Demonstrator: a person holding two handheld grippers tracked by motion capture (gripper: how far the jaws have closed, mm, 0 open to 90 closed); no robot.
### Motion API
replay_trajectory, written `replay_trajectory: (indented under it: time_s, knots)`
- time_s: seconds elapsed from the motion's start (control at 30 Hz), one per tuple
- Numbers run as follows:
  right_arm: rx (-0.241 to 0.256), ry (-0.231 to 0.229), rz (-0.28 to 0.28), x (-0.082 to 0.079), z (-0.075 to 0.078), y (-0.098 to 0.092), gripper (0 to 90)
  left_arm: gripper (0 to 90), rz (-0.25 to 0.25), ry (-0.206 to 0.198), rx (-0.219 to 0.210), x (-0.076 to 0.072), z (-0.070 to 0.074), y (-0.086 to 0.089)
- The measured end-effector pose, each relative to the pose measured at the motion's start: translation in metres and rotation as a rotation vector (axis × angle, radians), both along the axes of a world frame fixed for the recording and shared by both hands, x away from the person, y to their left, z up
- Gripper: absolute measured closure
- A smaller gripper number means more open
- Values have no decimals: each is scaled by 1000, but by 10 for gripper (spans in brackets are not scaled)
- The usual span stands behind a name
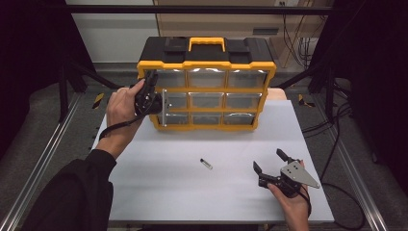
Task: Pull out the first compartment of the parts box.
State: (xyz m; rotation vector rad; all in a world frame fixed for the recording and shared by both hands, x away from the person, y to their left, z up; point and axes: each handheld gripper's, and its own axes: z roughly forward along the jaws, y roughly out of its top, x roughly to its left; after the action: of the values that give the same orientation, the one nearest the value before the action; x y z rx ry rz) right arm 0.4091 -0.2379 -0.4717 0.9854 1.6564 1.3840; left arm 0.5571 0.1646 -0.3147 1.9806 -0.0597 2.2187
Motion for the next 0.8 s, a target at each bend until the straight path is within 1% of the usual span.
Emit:
replay_trajectory:
  time_s: [0.3,0.4,0.5,0.6,0.8]
  knots:
    - [-1,2,-1,0,0,0,75,752,12,-28,16,1,-2,-1]
    - [-2,3,-1,0,0,0,76,762,17,-38,16,1,-2,-2]
    - [-4,2,0,0,0,0,76,765,25,-43,19,2,-3,-3]
    - [0,2,0,0,0,0,76,769,22,-44,12,2,-3,-3]
    - [-4,2,1,0,-1,0,76,776,25,-58,20,2,-5,-3]
